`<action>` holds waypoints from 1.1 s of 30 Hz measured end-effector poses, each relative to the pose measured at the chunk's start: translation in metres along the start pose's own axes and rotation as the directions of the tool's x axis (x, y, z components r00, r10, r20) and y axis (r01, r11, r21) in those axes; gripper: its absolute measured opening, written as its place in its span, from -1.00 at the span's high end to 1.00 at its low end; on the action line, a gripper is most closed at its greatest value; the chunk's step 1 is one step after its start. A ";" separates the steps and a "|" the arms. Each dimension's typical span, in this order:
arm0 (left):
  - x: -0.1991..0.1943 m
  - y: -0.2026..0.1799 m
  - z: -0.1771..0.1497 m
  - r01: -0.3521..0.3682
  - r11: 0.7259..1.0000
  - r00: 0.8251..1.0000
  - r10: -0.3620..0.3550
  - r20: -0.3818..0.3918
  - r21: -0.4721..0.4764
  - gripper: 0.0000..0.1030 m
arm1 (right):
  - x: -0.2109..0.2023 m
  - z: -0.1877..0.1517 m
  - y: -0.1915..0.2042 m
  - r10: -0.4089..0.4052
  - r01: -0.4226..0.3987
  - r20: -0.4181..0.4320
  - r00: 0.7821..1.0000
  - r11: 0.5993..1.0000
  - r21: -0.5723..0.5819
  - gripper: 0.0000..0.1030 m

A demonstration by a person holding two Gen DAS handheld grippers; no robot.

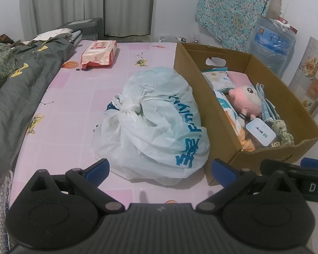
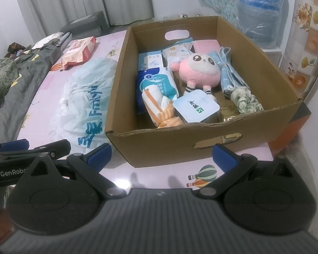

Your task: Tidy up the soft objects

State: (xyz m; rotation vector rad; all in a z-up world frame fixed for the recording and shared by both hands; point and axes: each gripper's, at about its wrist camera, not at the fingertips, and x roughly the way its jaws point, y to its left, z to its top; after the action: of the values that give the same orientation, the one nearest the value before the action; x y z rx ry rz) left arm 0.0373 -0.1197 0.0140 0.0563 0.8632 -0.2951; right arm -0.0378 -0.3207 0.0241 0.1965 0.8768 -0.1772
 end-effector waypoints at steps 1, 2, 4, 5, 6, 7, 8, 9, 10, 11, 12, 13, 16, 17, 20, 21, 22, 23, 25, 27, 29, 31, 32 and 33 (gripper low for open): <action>0.000 0.000 0.000 0.000 1.000 1.000 0.000 0.000 0.000 -0.99 | 0.000 0.000 0.000 0.000 0.000 0.000 1.000 1.000 0.000 -0.98; 0.000 0.000 0.000 0.000 1.000 1.000 0.000 0.000 0.000 -0.99 | 0.000 0.000 0.000 0.000 0.000 0.000 1.000 1.000 0.000 -0.98; 0.000 0.000 0.000 -0.001 1.000 1.000 0.001 -0.002 0.000 -0.99 | 0.000 0.000 0.000 0.000 0.000 -0.001 1.000 1.000 0.000 -0.98; 0.001 0.000 0.000 -0.001 1.000 1.000 0.001 -0.002 -0.001 -0.99 | 0.000 -0.001 0.001 0.000 0.000 -0.001 1.000 1.000 0.001 -0.98; 0.001 -0.001 -0.001 -0.001 1.000 1.000 0.001 -0.003 -0.002 -0.99 | 0.000 0.000 0.001 0.001 -0.001 -0.003 1.000 1.000 0.001 -0.98; 0.001 0.000 -0.001 -0.001 1.000 1.000 0.001 -0.003 -0.001 -0.99 | 0.000 0.000 0.000 0.002 -0.002 -0.005 1.000 1.000 0.002 -0.98; 0.001 0.000 -0.001 -0.001 1.000 1.000 0.001 -0.003 -0.001 -0.99 | 0.000 0.000 0.001 0.002 -0.002 -0.006 1.000 1.000 0.002 -0.98; 0.001 0.000 -0.001 0.000 1.000 1.000 0.000 -0.004 -0.002 -0.99 | 0.001 0.001 0.000 0.003 -0.003 -0.007 1.000 1.000 0.001 -0.98; 0.001 0.000 -0.001 0.000 1.000 1.000 0.000 -0.003 -0.002 -0.99 | 0.001 0.001 0.000 0.003 -0.003 -0.007 1.000 1.000 0.001 -0.98; 0.001 -0.001 -0.001 0.000 1.000 1.000 0.000 -0.003 -0.002 -0.99 | 0.000 0.000 0.001 0.004 -0.004 -0.008 1.000 1.000 0.002 -0.98; 0.001 0.000 -0.001 0.000 1.000 1.000 0.000 -0.003 -0.002 -0.99 | 0.001 0.001 0.000 0.005 -0.005 -0.009 1.000 1.000 0.001 -0.98; 0.001 -0.001 -0.001 0.000 1.000 1.000 0.000 -0.004 -0.002 -0.99 | 0.001 0.001 0.000 0.007 -0.007 -0.009 1.000 1.000 0.002 -0.98; 0.001 0.000 0.000 0.000 1.000 1.000 0.000 -0.004 -0.002 -0.99 | 0.002 0.001 -0.001 0.010 -0.010 -0.014 1.000 1.000 0.003 -0.98; 0.001 -0.001 -0.001 0.000 1.000 1.000 0.000 -0.004 -0.002 -0.99 | 0.002 0.001 -0.001 0.011 -0.011 -0.015 1.000 1.000 0.004 -0.98; 0.001 0.000 0.000 0.000 1.000 1.000 0.000 -0.003 -0.002 -0.99 | 0.003 0.003 -0.002 0.018 -0.017 -0.020 1.000 1.000 0.008 -0.98; 0.001 0.000 0.000 0.000 1.000 1.000 0.000 -0.003 -0.002 -0.99 | 0.003 0.003 -0.002 0.019 -0.019 -0.021 1.000 1.000 0.008 -0.98; 0.001 0.000 0.000 0.000 1.000 1.000 0.000 -0.002 -0.002 -0.99 | 0.003 0.003 -0.002 0.018 -0.018 -0.020 1.000 1.000 0.007 -0.98; 0.001 0.000 0.000 0.000 1.000 1.000 0.000 -0.002 -0.002 -0.99 | 0.003 0.003 -0.002 0.018 -0.018 -0.019 1.000 1.000 0.007 -0.98; 0.001 0.000 -0.001 0.000 1.000 1.000 0.000 -0.002 -0.003 -0.99 | 0.003 0.003 -0.002 0.018 -0.018 -0.020 1.000 1.000 0.007 -0.98; 0.000 0.000 -0.001 0.000 1.000 1.000 0.000 -0.001 -0.002 -0.99 | 0.003 0.003 -0.003 0.020 -0.020 -0.020 1.000 1.000 0.008 -0.98; 0.000 0.000 0.000 0.000 1.000 1.000 0.000 -0.001 -0.002 -0.99 | 0.003 0.003 -0.002 0.020 -0.020 -0.020 1.000 1.000 0.008 -0.98; 0.000 0.000 0.000 0.001 1.000 1.000 -0.001 -0.001 -0.002 -0.99 | 0.003 0.003 -0.003 0.020 -0.019 -0.021 1.000 1.000 0.008 -0.98; 0.000 0.000 0.000 0.001 1.000 1.000 -0.001 -0.001 -0.002 -0.99 | 0.003 0.003 -0.002 0.020 -0.020 -0.021 1.000 1.000 0.009 -0.98; 0.000 0.000 0.000 0.001 1.000 1.000 -0.001 -0.001 -0.002 -0.99 | 0.003 0.003 -0.003 0.020 -0.020 -0.020 1.000 1.000 0.007 -0.98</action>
State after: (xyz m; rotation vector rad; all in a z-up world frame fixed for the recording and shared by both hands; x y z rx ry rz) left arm 0.0371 -0.1199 0.0137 0.0542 0.8641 -0.2952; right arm -0.0340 -0.3242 0.0237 0.2141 0.8940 -0.1600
